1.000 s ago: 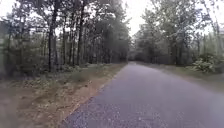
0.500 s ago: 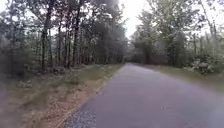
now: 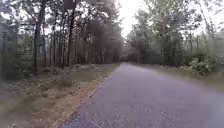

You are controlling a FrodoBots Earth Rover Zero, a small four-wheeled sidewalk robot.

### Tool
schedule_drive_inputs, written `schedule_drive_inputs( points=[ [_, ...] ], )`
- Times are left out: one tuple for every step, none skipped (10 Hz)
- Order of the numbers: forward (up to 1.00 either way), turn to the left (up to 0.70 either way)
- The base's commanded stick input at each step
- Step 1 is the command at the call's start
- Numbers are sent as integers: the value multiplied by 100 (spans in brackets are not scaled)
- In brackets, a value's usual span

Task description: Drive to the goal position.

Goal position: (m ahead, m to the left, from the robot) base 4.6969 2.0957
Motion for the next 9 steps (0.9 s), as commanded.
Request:
schedule_drive_inputs(
  points=[
    [45, 0],
    [45, -17],
    [45, -27],
    [45, -27],
    [45, -27],
    [45, -21],
    [45, -4],
    [45, 0],
    [45, 0]
  ],
)
